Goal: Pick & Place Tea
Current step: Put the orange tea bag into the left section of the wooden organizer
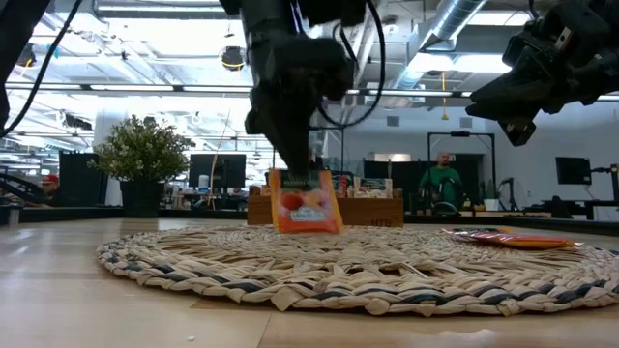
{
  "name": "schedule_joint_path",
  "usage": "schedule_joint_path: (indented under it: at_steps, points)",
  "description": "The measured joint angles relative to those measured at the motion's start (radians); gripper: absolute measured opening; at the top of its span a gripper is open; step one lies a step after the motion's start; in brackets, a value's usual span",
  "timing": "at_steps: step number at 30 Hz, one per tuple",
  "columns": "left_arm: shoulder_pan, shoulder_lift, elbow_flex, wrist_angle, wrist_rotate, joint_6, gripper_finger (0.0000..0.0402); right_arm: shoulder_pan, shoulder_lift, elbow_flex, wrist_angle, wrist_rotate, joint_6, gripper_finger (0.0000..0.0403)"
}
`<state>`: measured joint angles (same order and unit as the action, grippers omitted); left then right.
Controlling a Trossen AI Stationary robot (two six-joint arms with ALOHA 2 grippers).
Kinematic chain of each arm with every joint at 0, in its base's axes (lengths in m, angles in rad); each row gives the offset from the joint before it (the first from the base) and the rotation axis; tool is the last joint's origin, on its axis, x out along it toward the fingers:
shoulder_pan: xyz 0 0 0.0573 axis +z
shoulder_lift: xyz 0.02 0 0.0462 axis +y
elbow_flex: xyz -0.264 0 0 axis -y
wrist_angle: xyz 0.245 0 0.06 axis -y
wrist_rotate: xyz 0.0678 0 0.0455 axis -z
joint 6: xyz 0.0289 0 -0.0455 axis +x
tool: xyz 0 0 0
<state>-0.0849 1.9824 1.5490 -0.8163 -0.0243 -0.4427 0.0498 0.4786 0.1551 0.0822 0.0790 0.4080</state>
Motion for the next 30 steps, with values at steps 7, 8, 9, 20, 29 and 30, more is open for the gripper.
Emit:
schedule_joint_path:
  at_steps: [7,8,9,20,29,30]
  points:
    - [0.0,-0.09,0.0,-0.06,-0.037,0.0,0.0,0.0,0.0,0.0,0.002,0.0,0.001,0.0098]
    - [0.0,-0.104,0.0,-0.068,-0.043,0.001,0.0,0.0,0.0,0.0,0.003,0.0,0.001,0.0098]
    - [0.0,-0.119,0.0,-0.075,-0.052,0.002,0.0,0.0,0.0,0.0,0.004,0.0,0.001,0.0098]
    - [0.055,-0.205,0.019,-0.184,-0.148,0.061,0.0,0.0,0.0,0.0,0.006,0.0,0.002,0.0098]
    - [0.172,-0.209,0.088,-0.227,-0.228,0.231,0.0,0.0,0.0,0.0,0.008,0.0,0.002,0.0098]
    - [0.187,-0.209,0.089,-0.228,-0.24,0.252,0.0,0.0,0.0,0.0,0.008,0.001,0.002,0.0098]
